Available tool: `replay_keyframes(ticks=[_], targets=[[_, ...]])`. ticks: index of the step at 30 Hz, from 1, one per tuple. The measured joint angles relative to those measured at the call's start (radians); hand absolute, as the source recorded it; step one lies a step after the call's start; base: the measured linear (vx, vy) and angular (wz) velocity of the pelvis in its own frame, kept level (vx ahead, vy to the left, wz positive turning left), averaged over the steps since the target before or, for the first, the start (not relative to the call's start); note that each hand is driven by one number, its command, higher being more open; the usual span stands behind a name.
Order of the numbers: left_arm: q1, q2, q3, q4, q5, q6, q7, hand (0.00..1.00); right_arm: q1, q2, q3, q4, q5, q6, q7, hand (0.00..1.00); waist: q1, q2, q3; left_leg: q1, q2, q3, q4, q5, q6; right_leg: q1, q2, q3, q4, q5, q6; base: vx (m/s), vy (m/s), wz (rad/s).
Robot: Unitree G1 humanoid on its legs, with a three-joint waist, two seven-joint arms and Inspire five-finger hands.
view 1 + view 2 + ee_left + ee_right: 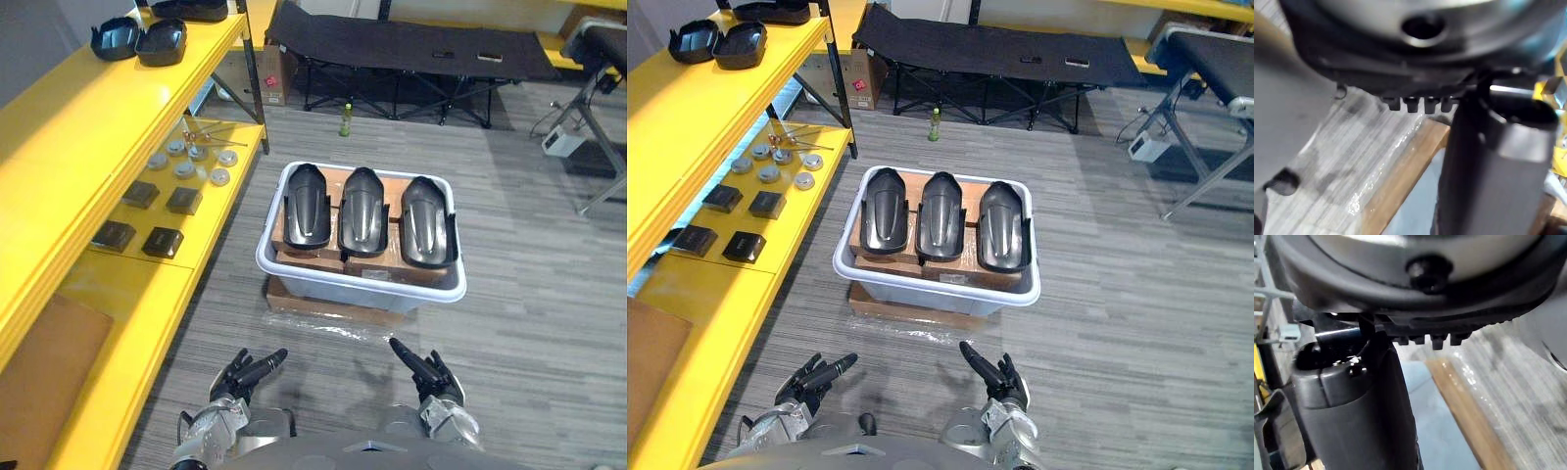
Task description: Walk over and take three plastic housings, then place them on the shelf
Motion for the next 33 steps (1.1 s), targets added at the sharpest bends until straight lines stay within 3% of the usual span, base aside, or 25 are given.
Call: replay_keyframes(ticks=[1, 5, 6, 10, 13, 16, 17, 18, 19, 20, 21, 23, 25, 33], targets=[[0.0, 0.01, 0.001, 0.005, 0.0, 0.001, 0.0, 1.0, -0.001, 0.001, 0.0, 0.004, 0.0, -0.002, 0.001, 1.0, -0.002, -0.01, 0.0, 0.008, 0.0, -0.001, 0.0, -0.007, -0.011, 0.0, 0.007, 0.014, -0.005, 0.059, -0.004, 0.13, -0.137, -0.09], [0.004, -0.026, 0.011, 0.019, -0.001, 0.018, 0.0, 1.0, -0.015, -0.026, -0.002, 0.042, -0.003, -0.012, 0.006, 1.0, -0.007, 0.044, -0.001, 0.058, 0.059, 0.056, -0.052, -0.008, -0.044, 0.017, 0.079, 0.038, -0.045, 0.071, -0.028, 0.11, -0.096, -0.41], [0.003, -0.03, 0.011, 0.023, -0.001, 0.023, -0.002, 1.0, -0.012, -0.028, -0.006, 0.045, -0.003, -0.009, 0.007, 1.0, -0.007, 0.048, -0.002, 0.058, 0.066, 0.058, -0.052, -0.01, -0.047, 0.02, 0.088, 0.041, -0.055, 0.075, -0.031, 0.09, -0.063, -0.19], [0.001, -0.032, 0.011, 0.025, -0.027, 0.023, 0.015, 1.0, 0.037, -0.03, -0.012, 0.047, -0.004, -0.007, 0.007, 1.0, -0.006, 0.039, 0.001, 0.086, 0.097, 0.047, -0.047, -0.018, -0.067, 0.088, 0.122, 0.012, -0.112, 0.08, -0.036, 0.05, -0.055, 0.12], [0.0, -0.027, 0.024, 0.038, -0.07, 0.01, 0.019, 1.0, 0.053, -0.026, -0.013, 0.05, -0.037, 0.0, 0.011, 1.0, -0.013, 0.033, 0.002, 0.008, 0.109, 0.035, 0.084, -0.033, -0.091, 0.097, 0.12, -0.01, -0.128, 0.065, -0.045, -0.04, -0.025, 0.26], [-0.021, -0.03, 0.034, 0.027, -0.039, -0.042, 0.011, 1.0, 0.051, -0.045, -0.007, 0.059, -0.042, 0.001, 0.007, 1.0, -0.005, 0.037, 0.029, -0.146, 0.151, 0.045, 0.385, -0.039, -0.093, 0.138, 0.123, -0.019, -0.163, 0.062, -0.05, -0.06, -0.029, 0.24], [-0.021, -0.035, 0.034, 0.028, -0.034, -0.045, 0.011, 1.0, 0.05, -0.049, -0.007, 0.059, -0.043, 0.001, 0.006, 1.0, -0.005, 0.047, 0.029, -0.149, 0.153, 0.053, 0.375, -0.049, -0.087, 0.148, 0.121, -0.015, -0.163, 0.062, -0.05, -0.06, 0.032, -0.02], [-0.026, -0.048, 0.029, 0.029, -0.017, -0.046, 0.008, 1.0, 0.05, -0.067, -0.008, 0.047, -0.043, 0.0, 0.004, 1.0, -0.014, 0.074, 0.029, -0.142, 0.147, 0.058, 0.255, -0.038, -0.084, 0.143, 0.122, -0.005, -0.165, 0.066, -0.041, -0.07, 0.085, -0.24], [-0.023, -0.056, 0.029, 0.031, -0.01, -0.047, 0.007, 1.0, 0.049, -0.075, -0.007, 0.024, -0.046, -0.003, 0.004, 1.0, -0.023, 0.089, 0.032, -0.136, 0.14, 0.059, 0.172, 0.0, -0.061, 0.136, 0.127, 0.005, -0.173, 0.071, -0.034, -0.07, 0.113, -0.39], [-0.027, -0.055, 0.03, 0.036, -0.006, -0.045, 0.007, 1.0, 0.049, -0.076, -0.007, 0.014, -0.054, -0.005, 0.0, 1.0, -0.025, 0.082, 0.033, -0.125, 0.134, 0.07, 0.151, 0.004, -0.064, 0.13, 0.12, 0.025, -0.182, 0.074, -0.028, -0.03, 0.154, -0.5], [-0.039, -0.047, 0.029, 0.043, 0.0, -0.029, 0.011, 1.0, 0.055, -0.059, 0.003, -0.032, -0.092, -0.01, -0.012, 1.0, -0.034, 0.067, 0.025, -0.12, 0.097, 0.094, 0.079, 0.017, -0.07, 0.109, 0.1, 0.057, -0.218, 0.091, -0.007, 0.01, 0.121, -0.38], [-0.051, -0.047, 0.018, 0.043, 0.001, -0.014, 0.019, 1.0, 0.071, -0.05, 0.018, -0.056, -0.113, -0.012, -0.017, 1.0, -0.036, 0.043, 0.028, -0.119, 0.068, 0.111, 0.033, 0.04, -0.061, 0.087, 0.085, 0.073, -0.23, 0.111, -0.001, 0.06, 0.087, -0.23], [-0.069, -0.028, -0.003, 0.042, 0.015, 0.012, 0.02, 1.0, 0.104, -0.041, 0.042, -0.084, -0.112, -0.009, -0.03, 1.0, -0.036, 0.021, 0.036, -0.116, 0.036, 0.123, -0.007, 0.064, -0.031, 0.068, 0.06, 0.081, -0.231, 0.146, 0.003, 0.07, 0.066, -0.08], [-0.051, -0.008, -0.001, 0.043, 0.043, 0.042, 0.045, 1.0, 0.208, -0.027, 0.077, -0.427, -0.121, -0.01, -0.092, 1.0, -0.055, 0.0, 0.023, -0.061, 0.025, 0.135, -0.031, 0.068, -0.023, 0.086, 0.057, 0.106, -0.228, 0.148, 0.004, 0.09, 0.02, -0.14]])
